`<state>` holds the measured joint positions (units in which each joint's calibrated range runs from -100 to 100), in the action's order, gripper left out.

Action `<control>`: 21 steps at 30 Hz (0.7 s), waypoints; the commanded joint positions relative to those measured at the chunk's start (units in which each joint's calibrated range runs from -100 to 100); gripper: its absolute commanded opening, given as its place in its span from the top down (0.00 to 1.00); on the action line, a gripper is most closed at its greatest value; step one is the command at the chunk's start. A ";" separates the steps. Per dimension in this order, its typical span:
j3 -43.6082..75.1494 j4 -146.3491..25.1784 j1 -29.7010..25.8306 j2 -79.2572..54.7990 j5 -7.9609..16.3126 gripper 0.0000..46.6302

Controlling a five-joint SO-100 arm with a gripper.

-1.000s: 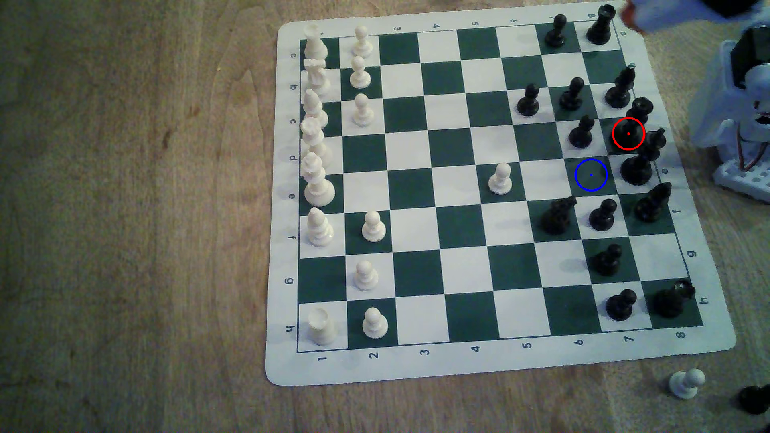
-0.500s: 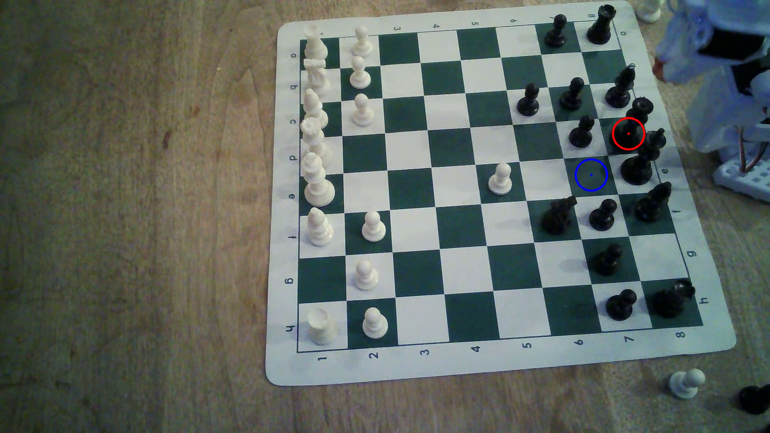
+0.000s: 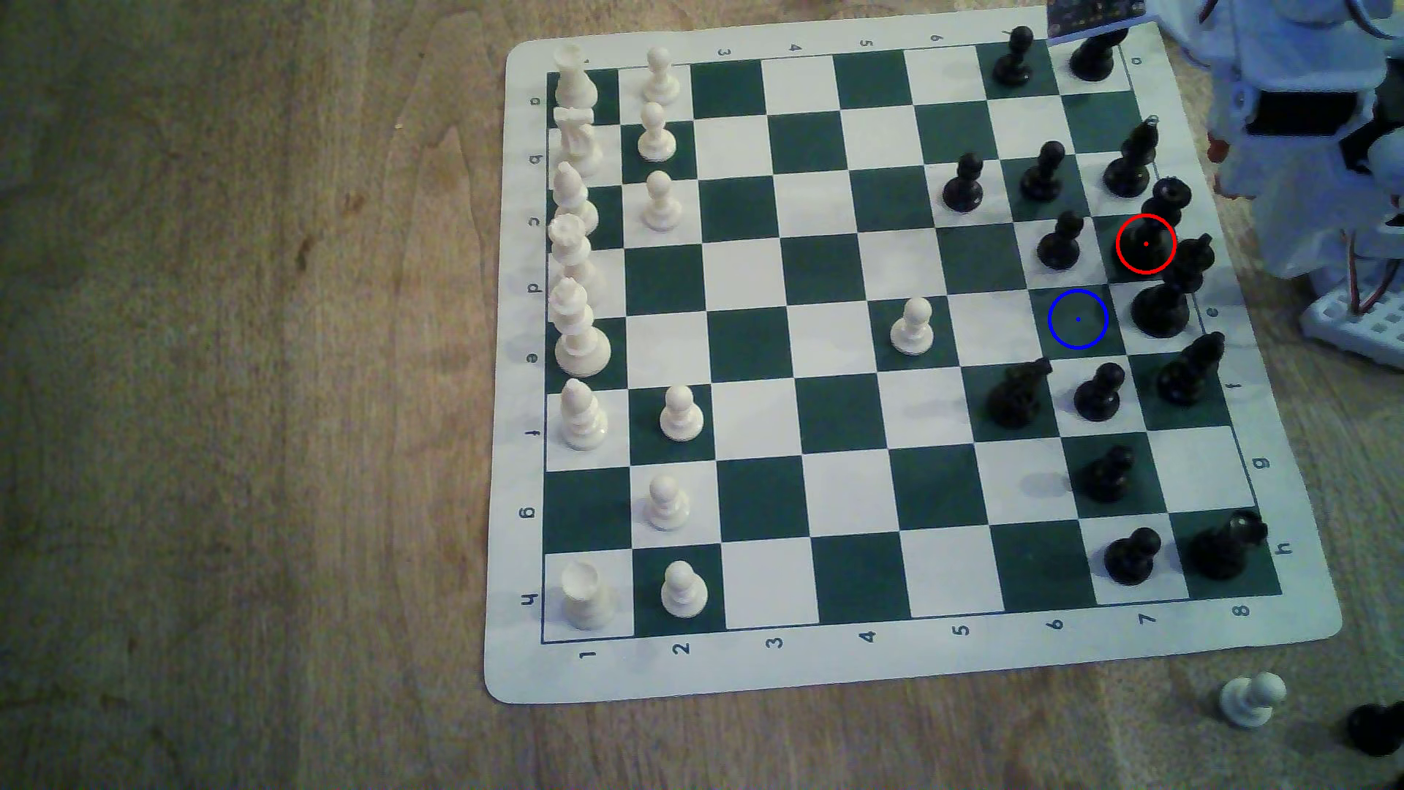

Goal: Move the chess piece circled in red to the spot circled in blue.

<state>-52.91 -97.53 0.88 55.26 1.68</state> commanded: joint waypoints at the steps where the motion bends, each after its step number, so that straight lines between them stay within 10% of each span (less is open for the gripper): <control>1: -0.21 3.59 1.42 -1.44 0.15 0.79; 21: -1.94 10.72 8.07 -8.82 -2.39 0.81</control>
<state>-55.35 -86.14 8.70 46.21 -0.46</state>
